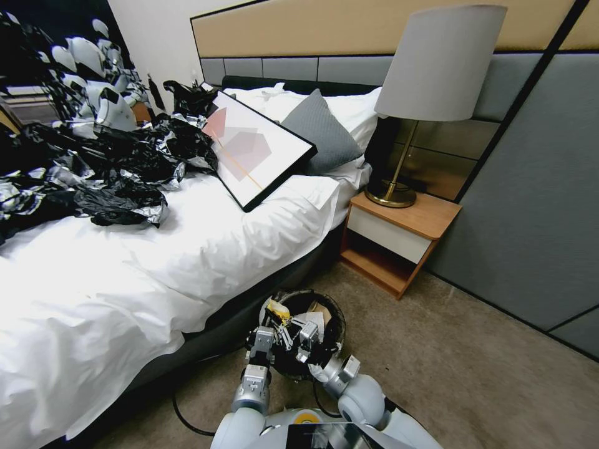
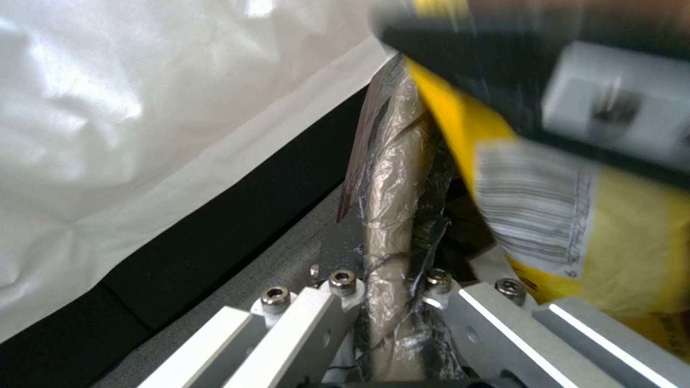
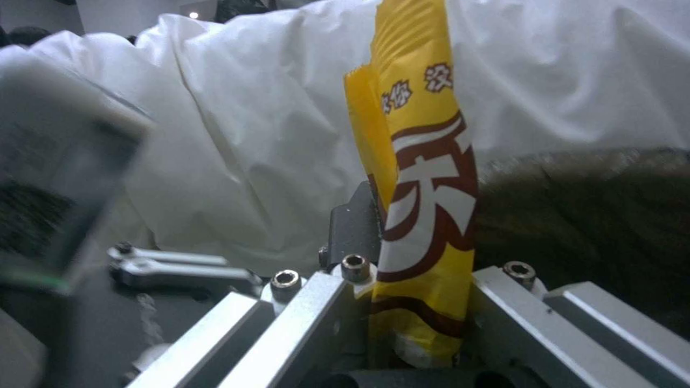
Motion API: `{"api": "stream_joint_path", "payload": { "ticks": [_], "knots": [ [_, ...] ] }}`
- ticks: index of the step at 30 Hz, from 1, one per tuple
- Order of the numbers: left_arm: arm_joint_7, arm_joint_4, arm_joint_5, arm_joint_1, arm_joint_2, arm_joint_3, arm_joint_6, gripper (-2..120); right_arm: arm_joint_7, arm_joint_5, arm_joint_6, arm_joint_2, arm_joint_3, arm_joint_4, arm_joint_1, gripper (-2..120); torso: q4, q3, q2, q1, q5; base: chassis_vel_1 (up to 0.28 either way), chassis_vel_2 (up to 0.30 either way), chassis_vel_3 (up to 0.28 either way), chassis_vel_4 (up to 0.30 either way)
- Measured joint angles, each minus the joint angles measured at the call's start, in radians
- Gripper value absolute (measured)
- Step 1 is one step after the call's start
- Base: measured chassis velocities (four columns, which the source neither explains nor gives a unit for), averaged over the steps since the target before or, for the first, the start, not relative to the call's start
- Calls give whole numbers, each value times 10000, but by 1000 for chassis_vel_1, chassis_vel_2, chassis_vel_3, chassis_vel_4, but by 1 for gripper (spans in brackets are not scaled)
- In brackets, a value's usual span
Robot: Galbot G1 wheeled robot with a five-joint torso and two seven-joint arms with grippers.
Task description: Pick up the trash bin, then pick up the garbage from the floor and place it into the trash bin.
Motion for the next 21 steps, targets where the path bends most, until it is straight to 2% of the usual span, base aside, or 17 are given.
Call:
{"api": "stream_joint_path", "payload": {
  "ticks": [21],
  "knots": [
    [-6,-100,-20,21,18,-17,5,0,-290,31,310,-95,993,-629,126,0,0,1,0,0,0,0,0,0,0]
  ]
}}
